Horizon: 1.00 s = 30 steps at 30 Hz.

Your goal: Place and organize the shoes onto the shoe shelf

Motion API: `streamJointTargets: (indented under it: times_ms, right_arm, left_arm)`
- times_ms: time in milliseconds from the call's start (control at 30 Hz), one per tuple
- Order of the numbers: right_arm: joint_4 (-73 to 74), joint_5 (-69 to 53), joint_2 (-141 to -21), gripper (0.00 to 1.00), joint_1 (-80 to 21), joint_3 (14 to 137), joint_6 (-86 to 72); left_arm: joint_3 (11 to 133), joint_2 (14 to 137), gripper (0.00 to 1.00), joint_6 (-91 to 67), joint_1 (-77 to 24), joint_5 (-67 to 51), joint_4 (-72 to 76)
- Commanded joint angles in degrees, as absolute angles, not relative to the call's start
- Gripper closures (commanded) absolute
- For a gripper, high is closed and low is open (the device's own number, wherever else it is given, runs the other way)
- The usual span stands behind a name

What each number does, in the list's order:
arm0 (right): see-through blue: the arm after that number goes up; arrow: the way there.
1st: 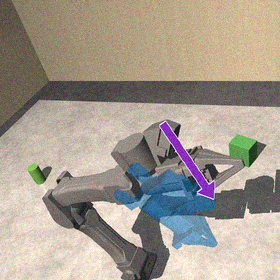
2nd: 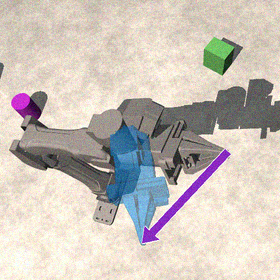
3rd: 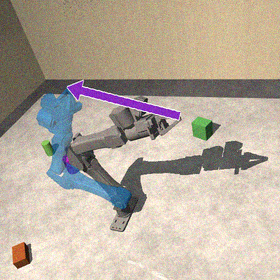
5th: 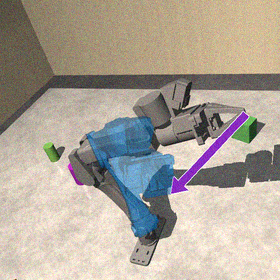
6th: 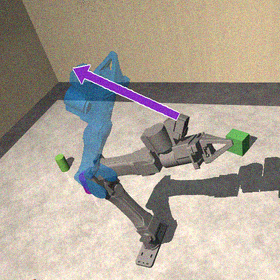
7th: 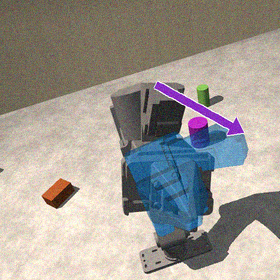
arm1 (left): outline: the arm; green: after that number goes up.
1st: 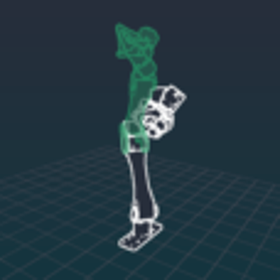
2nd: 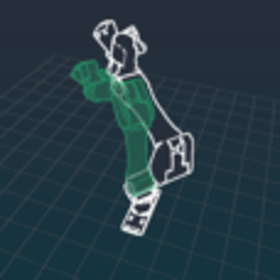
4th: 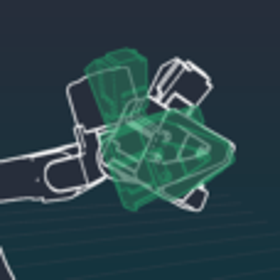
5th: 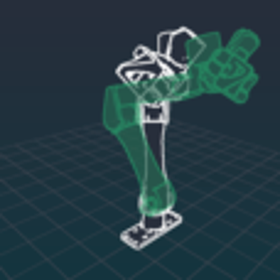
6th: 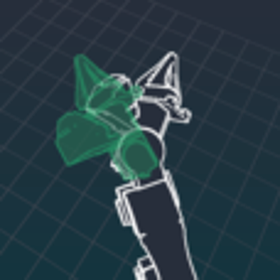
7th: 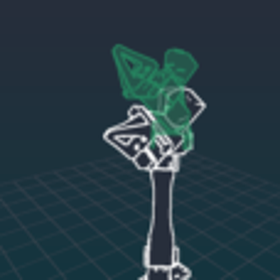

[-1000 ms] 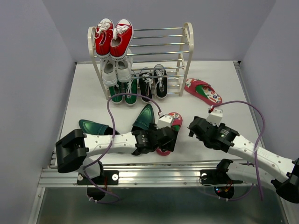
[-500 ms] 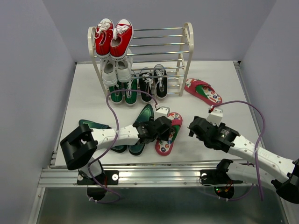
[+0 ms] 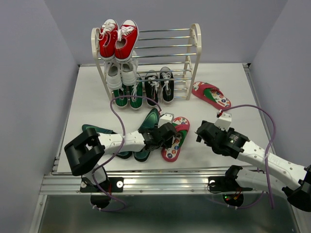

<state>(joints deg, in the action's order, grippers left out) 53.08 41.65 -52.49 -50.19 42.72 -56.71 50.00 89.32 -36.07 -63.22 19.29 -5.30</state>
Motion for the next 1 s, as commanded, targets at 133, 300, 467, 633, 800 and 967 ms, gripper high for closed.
streamJointTargets:
  times_ms: [133,300,467,633,800,967]
  right_arm:
    - [51.42,43.95,-52.03,0.0,-49.83,45.44,-56.6]
    - [51.33,43.95,-51.59,0.0,-49.83,45.79,-56.43]
    - [51.24,44.3,-51.15,0.0,-49.83,46.05,-55.99]
    - [50.89,44.65,-51.15,0.0,-49.83,46.14,-55.46]
    - [48.25,44.3,-51.59,0.0,-49.83,46.58,-52.21]
    - [48.16,47.81,-50.28,0.0,-49.83,48.07,-51.76]
  left_arm:
    - [52.03,89.56,0.7,-36.3,-62.58,22.06,-3.16]
    - [52.56,90.79,1.0,-35.6,-62.49,20.66,-2.55]
    - [51.59,87.82,1.0,-36.38,-62.49,19.34,-0.88]
    - [47.99,79.29,1.0,-39.37,-62.58,21.79,4.12]
    - [43.95,69.18,1.0,-41.05,-62.75,22.85,10.19]
    - [45.61,64.52,1.0,-37.01,-62.75,25.75,10.46]
